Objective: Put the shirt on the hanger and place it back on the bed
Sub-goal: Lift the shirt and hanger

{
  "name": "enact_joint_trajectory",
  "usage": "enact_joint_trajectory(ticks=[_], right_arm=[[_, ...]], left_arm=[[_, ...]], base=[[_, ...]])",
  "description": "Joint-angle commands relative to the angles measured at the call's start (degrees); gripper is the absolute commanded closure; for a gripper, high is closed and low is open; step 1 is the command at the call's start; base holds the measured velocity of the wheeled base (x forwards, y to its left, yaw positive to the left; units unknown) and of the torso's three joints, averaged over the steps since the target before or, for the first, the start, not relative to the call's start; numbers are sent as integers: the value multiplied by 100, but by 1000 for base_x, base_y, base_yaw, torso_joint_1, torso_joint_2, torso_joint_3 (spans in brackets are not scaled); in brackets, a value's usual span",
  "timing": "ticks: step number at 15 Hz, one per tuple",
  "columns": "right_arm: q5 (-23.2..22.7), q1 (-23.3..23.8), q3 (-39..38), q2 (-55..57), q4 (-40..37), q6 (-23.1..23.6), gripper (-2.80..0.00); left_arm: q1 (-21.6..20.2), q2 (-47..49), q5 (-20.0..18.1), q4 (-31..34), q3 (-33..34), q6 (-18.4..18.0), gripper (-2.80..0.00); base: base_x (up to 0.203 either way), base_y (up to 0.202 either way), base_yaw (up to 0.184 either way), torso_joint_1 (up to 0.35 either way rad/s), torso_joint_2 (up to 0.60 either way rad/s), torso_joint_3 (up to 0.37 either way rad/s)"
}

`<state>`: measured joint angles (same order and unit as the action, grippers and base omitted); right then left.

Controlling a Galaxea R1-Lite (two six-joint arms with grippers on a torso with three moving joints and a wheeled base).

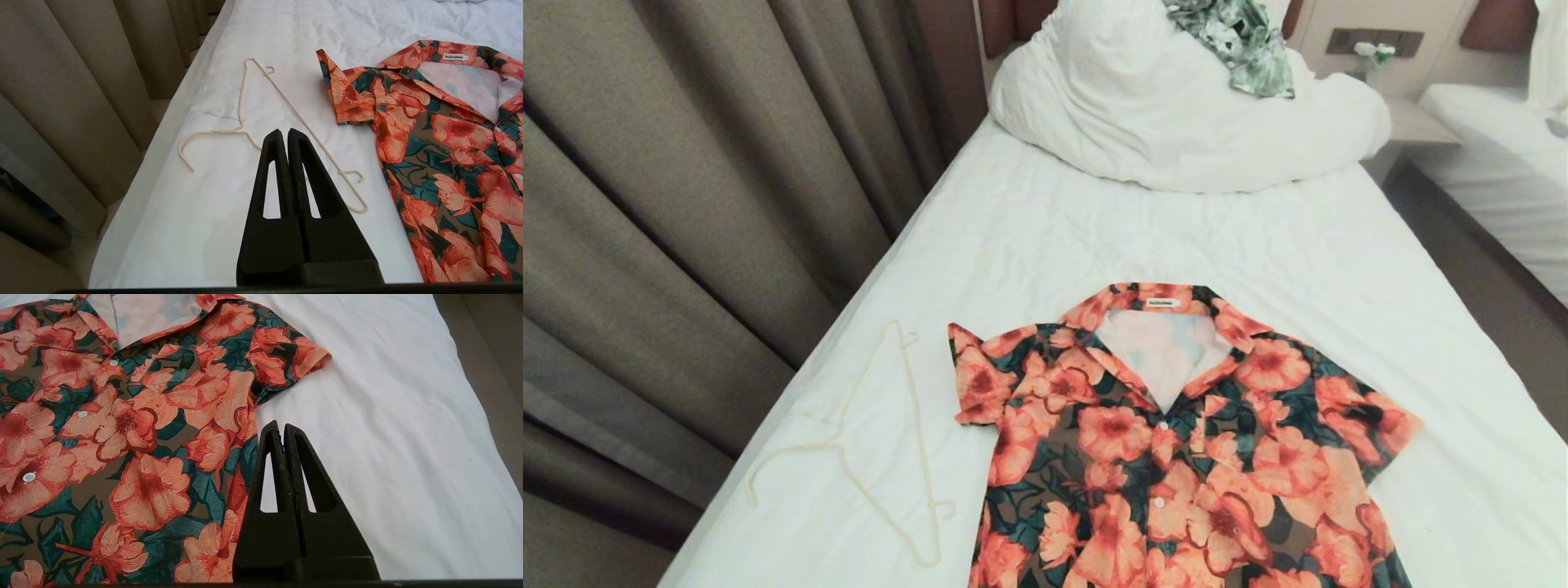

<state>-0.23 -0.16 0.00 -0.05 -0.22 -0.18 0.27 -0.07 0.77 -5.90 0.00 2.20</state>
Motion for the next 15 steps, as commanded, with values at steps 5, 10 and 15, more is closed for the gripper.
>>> enact_joint_trajectory(ticks=[5, 10, 15], right_arm=[[-3, -2, -9, 4, 3, 1, 0], [-3, -2, -9, -4, 3, 1, 0], [-3, -2, -9, -4, 4, 1, 0]], left_arm=[[0, 7, -6, -8, 220, -70, 0], [0, 61, -493, 97, -350, -17, 0], [43, 1175, -852, 289, -1187, 425, 0]], base=[[0, 0, 0, 0, 0, 0], [0, 0, 0, 0, 0, 0], [0, 0, 0, 0, 0, 0]])
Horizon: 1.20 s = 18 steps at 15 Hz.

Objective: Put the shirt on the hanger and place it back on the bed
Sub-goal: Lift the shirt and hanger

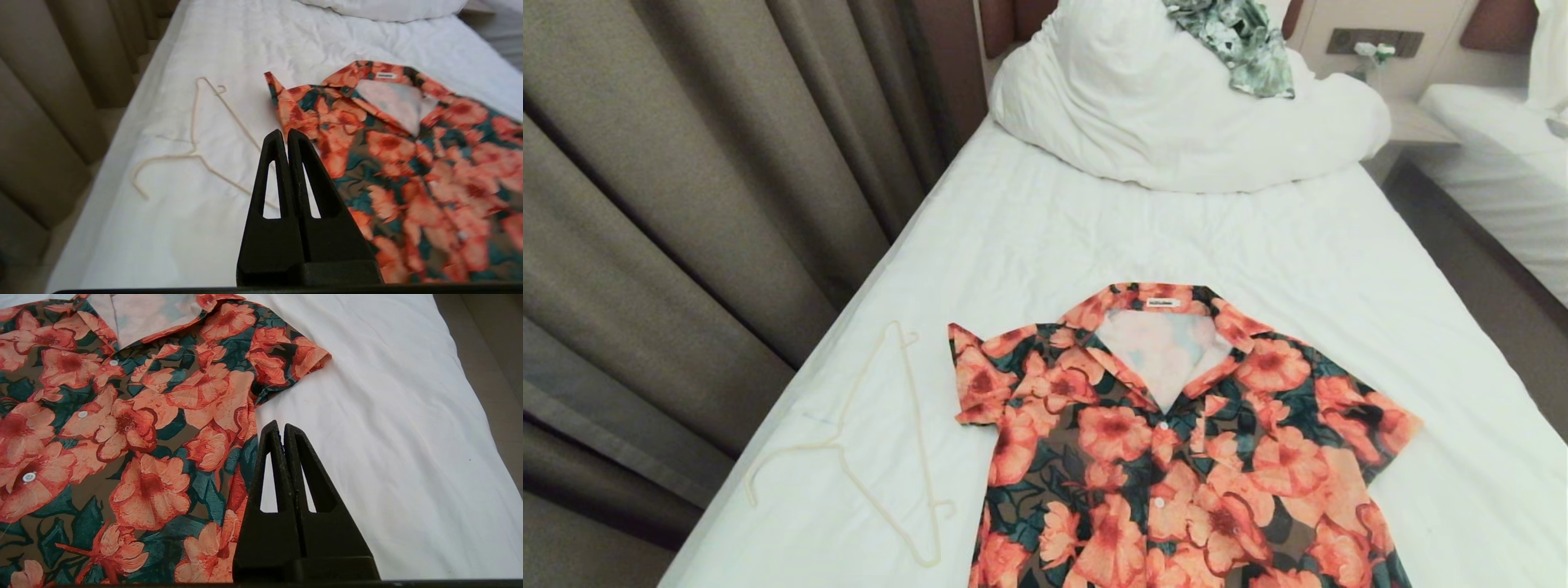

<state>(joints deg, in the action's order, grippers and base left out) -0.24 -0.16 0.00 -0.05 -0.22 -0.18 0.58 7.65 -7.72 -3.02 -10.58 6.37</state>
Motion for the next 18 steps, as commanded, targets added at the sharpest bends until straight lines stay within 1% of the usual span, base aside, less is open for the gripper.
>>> enact_joint_trajectory(ticks=[1, 4, 5, 8, 10, 11, 12, 14, 15, 16, 18], right_arm=[[-2, -2, -9, -4, 4, 1, 0], [-2, -2, -9, -4, -4, 1, 0], [-2, -2, -9, 3, -2, 1, 0], [-2, -2, -9, -2, 1, 1, 0], [-2, -2, -9, -4, 3, 1, 0], [-2, -2, -9, -4, 3, 1, 0], [-2, -2, -9, -4, 4, 1, 0], [-2, -2, -9, -3, 3, 1, 0], [-2, -2, -9, -4, -4, 1, 0], [-2, -2, -9, -4, -4, 1, 0], [-2, -2, -9, -4, 3, 1, 0]], left_arm=[[101, 700, -23, -6, -267, 128, 0], [681, 1537, -27, -67, -604, 516, 0], [764, 1923, -24, -151, -693, 642, 0], [833, 3304, -30, -835, -816, 873, 0], [728, 4339, -95, -1391, -842, 934, 0], [542, 4847, -261, -1668, -851, 944, 0], [141, 5340, -628, -1953, -874, 936, 0], [-1004, 6103, -1664, -2274, -1000, 833, 0], [-1482, 6490, -2200, -2376, -1060, 723, 0], [-1821, 6855, -2565, -2442, -1094, 580, 0], [-2321, 7453, -3127, -2523, -1099, 248, 0]], base=[[0, 0, 0, 0, 0, 0], [0, 0, 0, 0, 0, 0], [0, 0, 0, 0, 0, 0], [0, 0, 0, 0, 0, 0], [0, 0, 0, 0, 0, 0], [0, 0, 0, 0, 0, 0], [0, 0, 0, 0, 0, 0], [0, 0, 0, 0, 0, 0], [0, 0, 0, 0, 0, 0], [0, 0, 0, 0, 0, 0], [0, 0, 0, 0, 0, 0]])
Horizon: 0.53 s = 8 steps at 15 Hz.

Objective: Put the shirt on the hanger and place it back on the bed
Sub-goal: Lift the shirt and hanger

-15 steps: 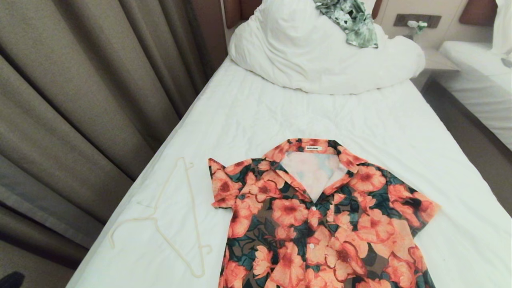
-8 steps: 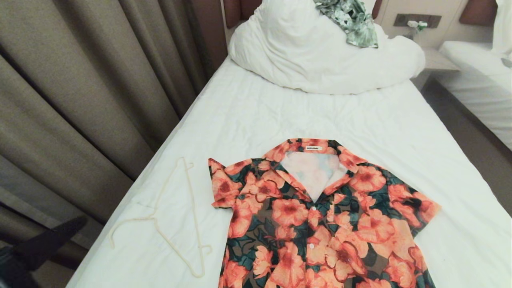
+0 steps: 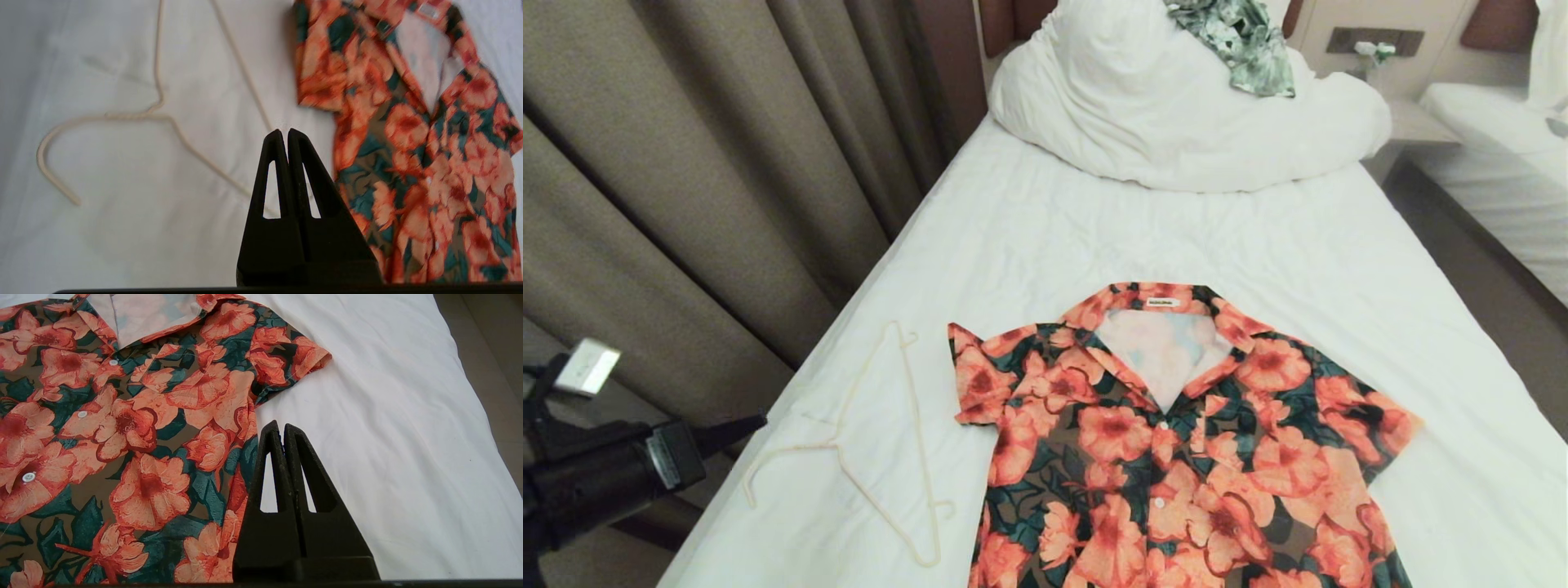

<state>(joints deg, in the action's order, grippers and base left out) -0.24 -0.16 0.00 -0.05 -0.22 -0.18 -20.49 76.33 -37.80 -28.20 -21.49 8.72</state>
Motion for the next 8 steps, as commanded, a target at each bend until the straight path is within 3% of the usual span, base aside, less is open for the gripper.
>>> enact_joint_trajectory(ticks=[1, 4, 8], right_arm=[[-2, -2, -9, -4, -4, 1, 0], [-2, -2, -9, 0, -3, 1, 0], [-2, -2, -9, -3, 2, 1, 0]], left_arm=[[-406, 891, -338, -27, 1, -231, 0], [-685, 1744, -870, -52, 17, -865, 0], [-629, 2810, -1491, -69, -39, -1451, 0]], base=[[0, 0, 0, 0, 0, 0], [0, 0, 0, 0, 0, 0], [0, 0, 0, 0, 0, 0]])
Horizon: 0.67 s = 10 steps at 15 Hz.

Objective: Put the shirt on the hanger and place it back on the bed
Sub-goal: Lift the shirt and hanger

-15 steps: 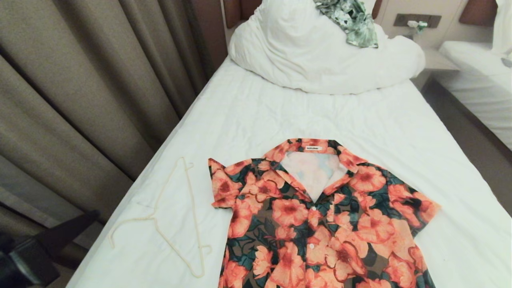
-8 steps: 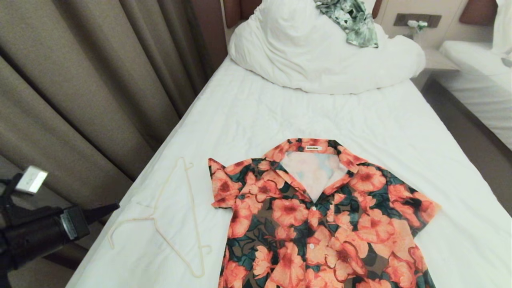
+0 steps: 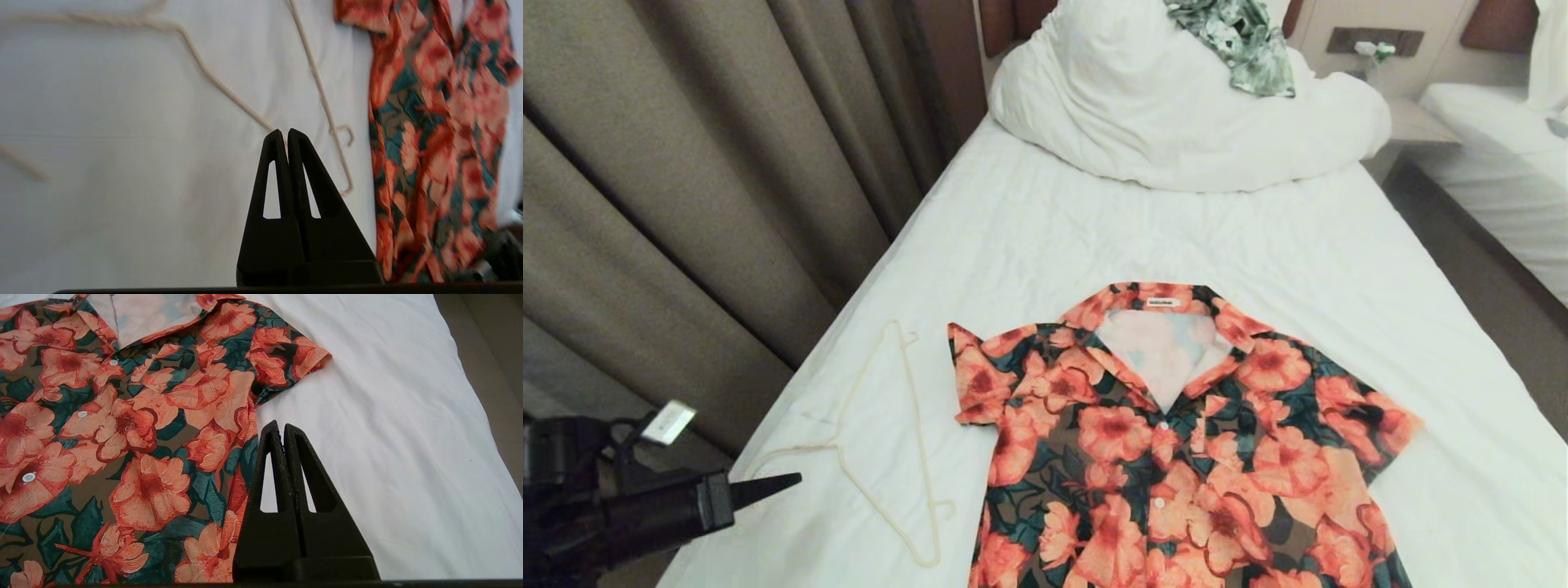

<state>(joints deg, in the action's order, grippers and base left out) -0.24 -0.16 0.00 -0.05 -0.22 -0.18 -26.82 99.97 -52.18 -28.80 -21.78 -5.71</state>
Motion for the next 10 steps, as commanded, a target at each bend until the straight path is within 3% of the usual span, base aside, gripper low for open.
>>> enact_joint_trajectory(ticks=[1, 4, 5, 6, 10], right_arm=[[-3, -2, -9, -3, -4, 1, 0], [-3, -2, -9, -4, -4, 1, 0], [-3, -2, -9, -4, -3, 1, 0], [-3, -2, -9, -3, 1, 1, 0], [-3, -2, -9, -4, -3, 1, 0]], left_arm=[[167, 551, -120, -23, -26, -44, 0], [294, 640, -125, -70, -110, -46, 0], [351, 688, -125, -68, -141, -33, -206], [382, 691, -125, -64, -168, -9, -280], [618, 703, -35, -63, -261, 85, -280]], base=[[0, 0, 0, 0, 0, 0], [0, 0, 0, 0, 0, 0], [0, 0, 0, 0, 0, 0], [0, 0, 0, 0, 0, 0], [0, 0, 0, 0, 0, 0]])
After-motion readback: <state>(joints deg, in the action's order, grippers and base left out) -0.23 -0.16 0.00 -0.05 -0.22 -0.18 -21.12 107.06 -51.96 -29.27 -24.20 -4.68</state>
